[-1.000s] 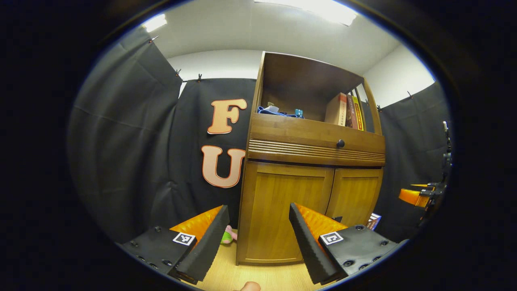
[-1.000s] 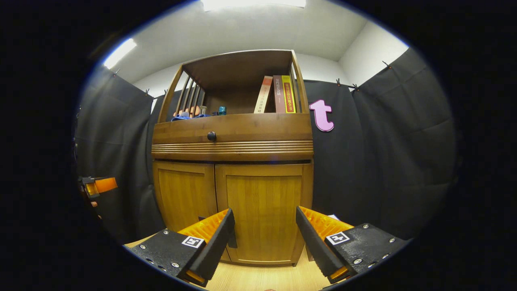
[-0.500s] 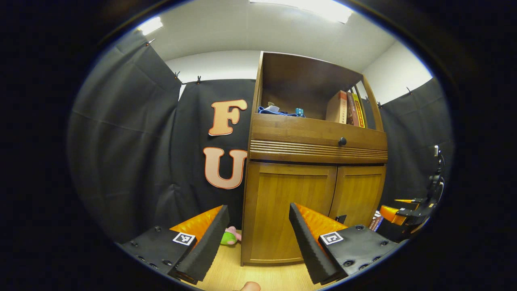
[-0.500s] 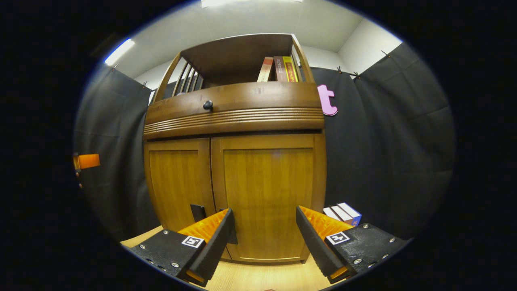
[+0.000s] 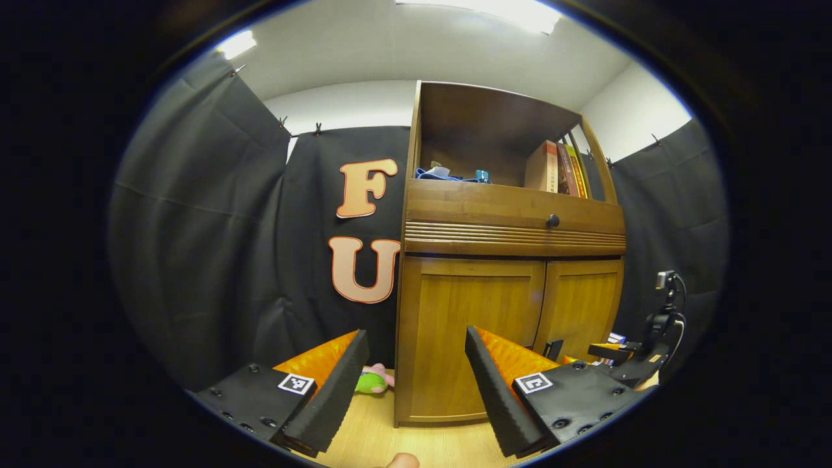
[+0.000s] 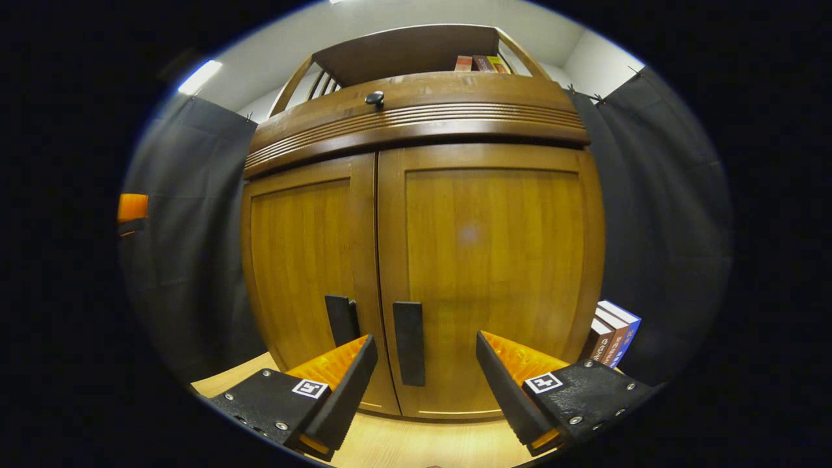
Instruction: Open the right door of the double-door shoe cabinet with the right hand, and open the left door with the left hand.
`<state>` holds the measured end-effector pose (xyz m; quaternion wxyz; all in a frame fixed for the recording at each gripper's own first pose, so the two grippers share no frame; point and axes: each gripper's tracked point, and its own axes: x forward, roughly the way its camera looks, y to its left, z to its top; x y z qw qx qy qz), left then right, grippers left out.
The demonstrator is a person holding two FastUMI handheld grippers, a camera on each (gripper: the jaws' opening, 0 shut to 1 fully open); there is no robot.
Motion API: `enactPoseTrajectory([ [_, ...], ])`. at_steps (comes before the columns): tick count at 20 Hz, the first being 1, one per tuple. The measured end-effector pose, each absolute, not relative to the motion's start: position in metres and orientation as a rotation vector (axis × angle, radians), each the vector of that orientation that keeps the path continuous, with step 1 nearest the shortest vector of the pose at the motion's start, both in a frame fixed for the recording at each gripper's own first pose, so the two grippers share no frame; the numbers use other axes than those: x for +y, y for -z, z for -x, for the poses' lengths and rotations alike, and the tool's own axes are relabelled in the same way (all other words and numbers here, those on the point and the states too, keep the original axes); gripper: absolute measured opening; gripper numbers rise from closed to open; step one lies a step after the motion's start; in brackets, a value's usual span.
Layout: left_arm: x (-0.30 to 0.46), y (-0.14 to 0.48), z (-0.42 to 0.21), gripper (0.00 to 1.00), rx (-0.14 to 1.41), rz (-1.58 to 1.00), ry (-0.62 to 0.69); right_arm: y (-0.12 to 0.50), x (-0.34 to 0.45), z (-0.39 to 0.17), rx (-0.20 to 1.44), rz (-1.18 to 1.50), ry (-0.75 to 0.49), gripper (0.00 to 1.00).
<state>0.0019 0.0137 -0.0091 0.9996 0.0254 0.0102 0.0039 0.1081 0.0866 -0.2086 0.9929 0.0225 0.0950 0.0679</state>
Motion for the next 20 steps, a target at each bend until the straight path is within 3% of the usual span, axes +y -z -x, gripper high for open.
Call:
enactPoseTrajectory([
  [2,0.020,0.011,-0.002,0.96,0.021,-0.056,-0.018,0.216,0.092,-0.117,0.185,-0.054,-0.139,1.00],
  [5,0.027,0.014,-0.003,0.96,0.022,-0.062,-0.029,0.229,0.096,-0.132,0.176,-0.031,-0.123,1.00],
  [7,0.031,0.015,-0.007,0.96,0.023,-0.068,-0.032,0.238,0.097,-0.141,0.192,-0.010,-0.114,0.91],
  [9,0.033,0.018,-0.008,0.94,0.026,-0.064,-0.030,0.247,0.103,-0.148,0.211,-0.007,-0.121,0.72],
  [11,0.033,0.020,-0.010,0.96,0.025,-0.059,-0.024,0.251,0.104,-0.153,0.222,-0.013,-0.122,0.88],
  [12,0.033,0.020,-0.012,0.95,0.023,-0.059,-0.022,0.252,0.106,-0.155,0.225,-0.022,-0.125,0.76],
  [17,0.030,0.026,-0.016,0.96,0.032,-0.053,-0.005,0.256,0.104,-0.162,0.237,-0.055,-0.117,0.59],
  [18,0.029,0.027,-0.018,0.95,0.032,-0.055,-0.002,0.257,0.103,-0.163,0.241,-0.057,-0.114,0.66],
  [19,0.030,0.029,-0.018,0.95,0.033,-0.057,-0.001,0.259,0.103,-0.164,0.248,-0.059,-0.114,0.39],
  [20,0.031,0.030,-0.019,0.95,0.035,-0.057,-0.002,0.260,0.104,-0.165,0.256,-0.067,-0.115,0.46],
])
